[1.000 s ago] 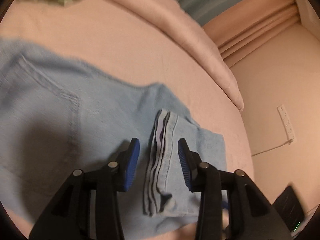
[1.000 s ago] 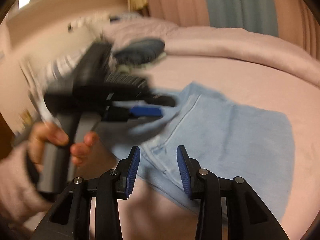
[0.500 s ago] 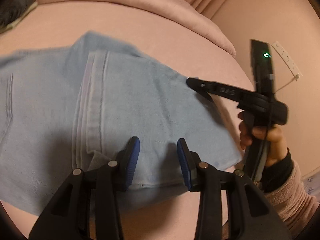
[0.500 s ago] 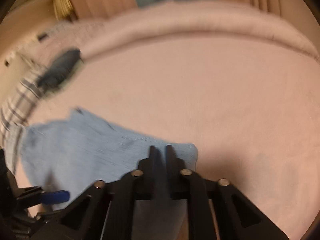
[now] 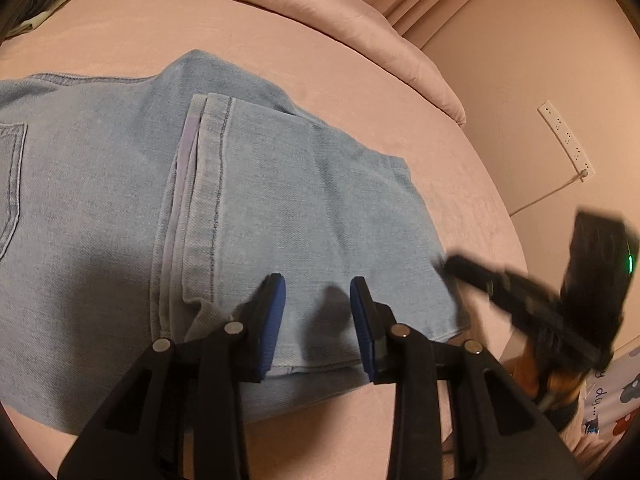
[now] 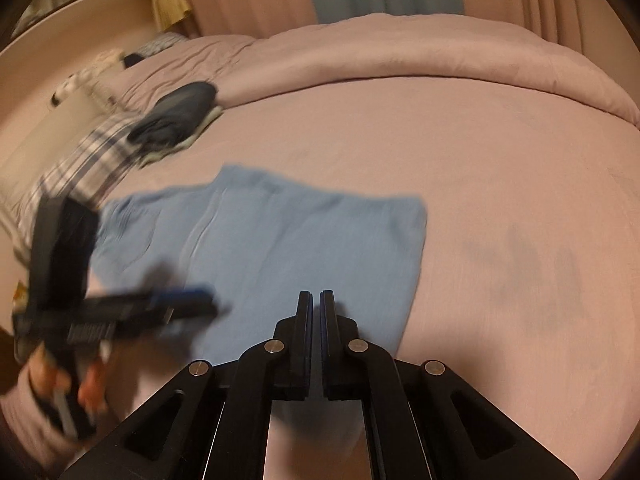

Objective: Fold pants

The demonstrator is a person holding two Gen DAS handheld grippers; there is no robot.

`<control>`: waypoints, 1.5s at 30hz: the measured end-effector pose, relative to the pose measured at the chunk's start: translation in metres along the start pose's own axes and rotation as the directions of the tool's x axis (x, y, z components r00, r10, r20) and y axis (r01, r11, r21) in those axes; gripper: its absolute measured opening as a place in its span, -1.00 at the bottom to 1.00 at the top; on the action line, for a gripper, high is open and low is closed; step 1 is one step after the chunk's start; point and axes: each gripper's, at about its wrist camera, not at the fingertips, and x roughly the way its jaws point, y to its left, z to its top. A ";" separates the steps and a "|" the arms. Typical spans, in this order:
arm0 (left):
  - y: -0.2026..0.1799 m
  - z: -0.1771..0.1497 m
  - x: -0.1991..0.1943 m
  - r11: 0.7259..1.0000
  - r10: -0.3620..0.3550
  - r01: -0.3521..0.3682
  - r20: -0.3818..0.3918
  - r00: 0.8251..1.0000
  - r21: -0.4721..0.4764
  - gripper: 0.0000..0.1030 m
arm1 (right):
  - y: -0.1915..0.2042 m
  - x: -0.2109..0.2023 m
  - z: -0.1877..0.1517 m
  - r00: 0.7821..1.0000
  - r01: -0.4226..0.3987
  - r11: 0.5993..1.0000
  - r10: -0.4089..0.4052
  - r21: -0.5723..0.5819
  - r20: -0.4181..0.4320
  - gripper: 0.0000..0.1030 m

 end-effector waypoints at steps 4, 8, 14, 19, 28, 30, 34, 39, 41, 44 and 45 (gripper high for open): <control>-0.003 0.000 0.001 1.000 0.009 -0.009 -0.005 1.000 -0.007 -0.36 | 0.008 0.024 -0.029 0.998 0.042 0.999 -0.042 0.006 -0.054 -0.99; -0.004 0.002 0.000 1.000 0.012 -0.012 -0.008 1.000 -0.010 -0.36 | 0.008 0.020 -0.032 0.998 0.056 0.998 -0.056 0.038 -0.018 -0.99; -0.007 0.005 0.000 0.999 0.031 -0.031 -0.008 0.999 -0.013 -0.36 | 0.013 -0.006 -0.022 0.996 0.050 0.997 -0.054 0.060 0.065 -0.93; -0.009 0.005 0.000 0.999 0.050 -0.051 -0.008 0.999 -0.016 -0.35 | -0.005 0.030 -0.032 0.998 0.060 0.986 -0.063 0.157 0.011 -0.79; -0.016 0.004 0.001 0.996 0.089 -0.089 -0.010 0.996 -0.004 -0.35 | -0.010 0.024 0.011 0.994 0.044 0.983 -0.061 0.179 0.089 -0.74; -0.017 0.004 0.001 0.995 0.096 -0.096 -0.013 0.995 0.001 -0.35 | -0.013 0.036 0.021 0.995 0.046 0.981 -0.061 0.188 0.078 -0.69; -0.018 0.005 0.002 0.994 0.106 -0.106 -0.022 0.994 0.003 -0.35 | -0.020 0.069 0.021 0.996 0.086 0.980 -0.083 0.177 -0.022 -0.66; -0.020 0.005 0.004 0.993 0.116 -0.116 -0.023 0.993 0.006 -0.34 | -0.020 0.057 0.020 0.997 0.083 0.982 -0.082 0.168 -0.017 -0.66; -0.020 0.005 0.004 0.993 0.116 -0.116 -0.024 0.993 0.004 -0.34 | -0.018 0.048 0.018 0.998 0.065 0.981 -0.066 0.182 0.002 -0.65; -0.018 0.006 0.005 0.994 0.110 -0.111 -0.028 0.994 -0.007 -0.32 | -0.012 0.041 0.007 0.998 0.067 0.984 -0.068 0.165 0.001 -0.41; -0.018 0.007 0.005 0.994 0.108 -0.108 -0.029 0.994 -0.013 -0.32 | -0.007 0.044 0.000 0.997 0.072 0.987 -0.071 0.140 -0.016 -0.38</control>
